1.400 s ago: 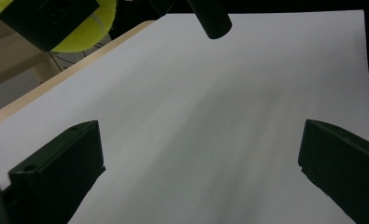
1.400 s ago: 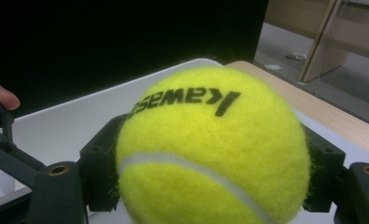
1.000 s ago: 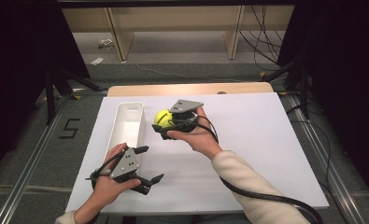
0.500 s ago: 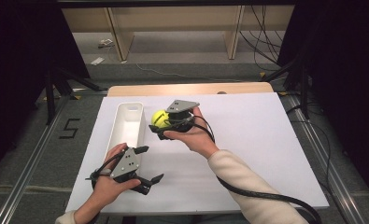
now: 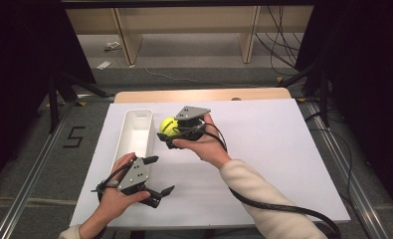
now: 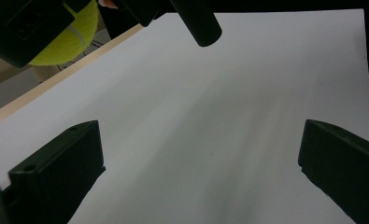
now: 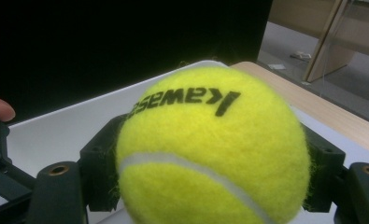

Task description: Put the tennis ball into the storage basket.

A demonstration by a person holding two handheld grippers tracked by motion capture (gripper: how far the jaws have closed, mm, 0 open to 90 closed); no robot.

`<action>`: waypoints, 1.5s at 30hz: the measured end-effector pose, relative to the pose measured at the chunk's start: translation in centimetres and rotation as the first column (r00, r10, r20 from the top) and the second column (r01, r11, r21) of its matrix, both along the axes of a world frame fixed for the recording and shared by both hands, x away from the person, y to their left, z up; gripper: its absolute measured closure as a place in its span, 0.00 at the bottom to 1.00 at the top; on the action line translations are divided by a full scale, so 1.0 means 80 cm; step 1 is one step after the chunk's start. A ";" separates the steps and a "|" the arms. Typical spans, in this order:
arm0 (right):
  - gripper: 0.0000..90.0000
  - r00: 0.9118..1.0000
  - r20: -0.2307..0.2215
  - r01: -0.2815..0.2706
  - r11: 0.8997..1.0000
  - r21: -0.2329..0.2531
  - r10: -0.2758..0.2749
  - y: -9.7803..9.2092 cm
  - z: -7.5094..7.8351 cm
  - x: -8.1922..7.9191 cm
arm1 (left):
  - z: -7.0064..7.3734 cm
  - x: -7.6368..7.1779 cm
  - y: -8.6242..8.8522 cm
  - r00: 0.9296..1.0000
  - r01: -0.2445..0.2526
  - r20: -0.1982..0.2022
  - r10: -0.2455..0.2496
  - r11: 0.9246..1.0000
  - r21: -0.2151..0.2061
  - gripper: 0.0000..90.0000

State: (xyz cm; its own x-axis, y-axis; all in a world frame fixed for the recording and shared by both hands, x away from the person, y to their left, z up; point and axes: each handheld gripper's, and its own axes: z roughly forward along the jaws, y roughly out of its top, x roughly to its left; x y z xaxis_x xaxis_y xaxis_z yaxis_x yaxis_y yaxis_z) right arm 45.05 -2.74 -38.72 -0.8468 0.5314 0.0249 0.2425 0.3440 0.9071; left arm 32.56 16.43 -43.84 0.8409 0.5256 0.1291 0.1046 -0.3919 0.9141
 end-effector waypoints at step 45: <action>0.29 1.000 -0.005 -0.021 1.000 -0.013 0.021 0.028 0.003 0.008 | 0.000 0.000 0.000 1.000 0.000 0.004 0.000 1.000 0.004 0.00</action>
